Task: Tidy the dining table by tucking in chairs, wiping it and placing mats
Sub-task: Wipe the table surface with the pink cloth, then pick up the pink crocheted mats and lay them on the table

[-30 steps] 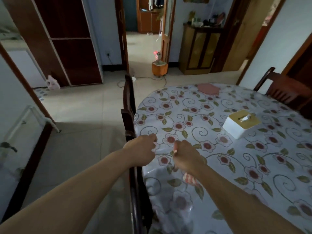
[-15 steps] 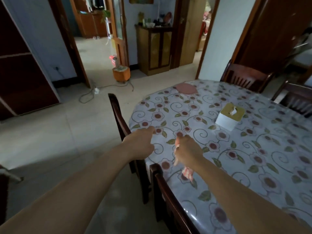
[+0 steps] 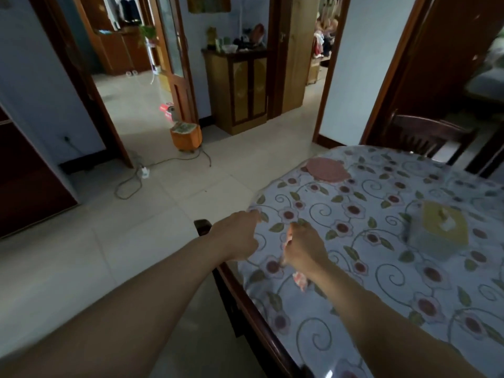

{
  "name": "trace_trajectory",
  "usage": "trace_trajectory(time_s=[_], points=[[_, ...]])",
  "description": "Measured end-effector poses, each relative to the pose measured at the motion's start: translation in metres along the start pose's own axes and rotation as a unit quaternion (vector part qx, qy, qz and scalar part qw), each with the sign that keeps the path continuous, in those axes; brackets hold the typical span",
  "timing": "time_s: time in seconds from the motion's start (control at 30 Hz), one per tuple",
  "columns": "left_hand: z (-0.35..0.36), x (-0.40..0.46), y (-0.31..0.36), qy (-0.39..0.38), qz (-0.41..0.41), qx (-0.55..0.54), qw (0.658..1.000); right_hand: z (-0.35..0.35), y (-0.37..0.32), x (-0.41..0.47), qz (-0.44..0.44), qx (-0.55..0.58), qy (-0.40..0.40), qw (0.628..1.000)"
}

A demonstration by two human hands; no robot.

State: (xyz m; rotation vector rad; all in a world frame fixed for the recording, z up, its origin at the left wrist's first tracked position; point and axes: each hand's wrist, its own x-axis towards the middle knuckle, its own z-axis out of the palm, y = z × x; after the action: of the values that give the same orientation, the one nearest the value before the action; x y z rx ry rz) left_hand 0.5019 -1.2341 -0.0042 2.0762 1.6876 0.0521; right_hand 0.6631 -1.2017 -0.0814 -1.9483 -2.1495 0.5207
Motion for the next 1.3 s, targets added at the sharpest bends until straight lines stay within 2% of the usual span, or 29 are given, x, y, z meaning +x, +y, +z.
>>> trace_trajectory(time_s=[0.13,0.4,0.5,0.8,1.1,1.2,1.3], points=[[-0.033,0.057,-0.059,-0.019,0.031,0.005,0.999,0.015,-0.034,0.059,0.028,-0.026,0.016,0.999],[-0.089,0.147,-0.161,-0.078,0.133,0.022,0.988,0.034,-0.104,0.141,0.202,0.004,0.056,0.978],[-0.105,0.181,-0.178,-0.098,0.162,0.038,0.981,0.031,-0.118,0.163,0.263,0.01,0.058,0.963],[-0.112,0.318,-0.168,-0.157,0.277,0.076,0.945,0.046,-0.084,0.246,0.394,0.056,0.144,0.906],[-0.117,0.432,-0.13,-0.206,0.349,0.105,0.908,0.038,-0.048,0.304,0.544,0.051,0.078,0.834],[-0.106,0.468,-0.113,-0.242,0.38,0.104,0.887,0.038,-0.034,0.32,0.59,0.08,0.036,0.802],[-0.101,0.514,-0.099,-0.268,0.426,0.1,0.859,0.032,-0.015,0.355,0.61,0.124,0.04,0.782]])
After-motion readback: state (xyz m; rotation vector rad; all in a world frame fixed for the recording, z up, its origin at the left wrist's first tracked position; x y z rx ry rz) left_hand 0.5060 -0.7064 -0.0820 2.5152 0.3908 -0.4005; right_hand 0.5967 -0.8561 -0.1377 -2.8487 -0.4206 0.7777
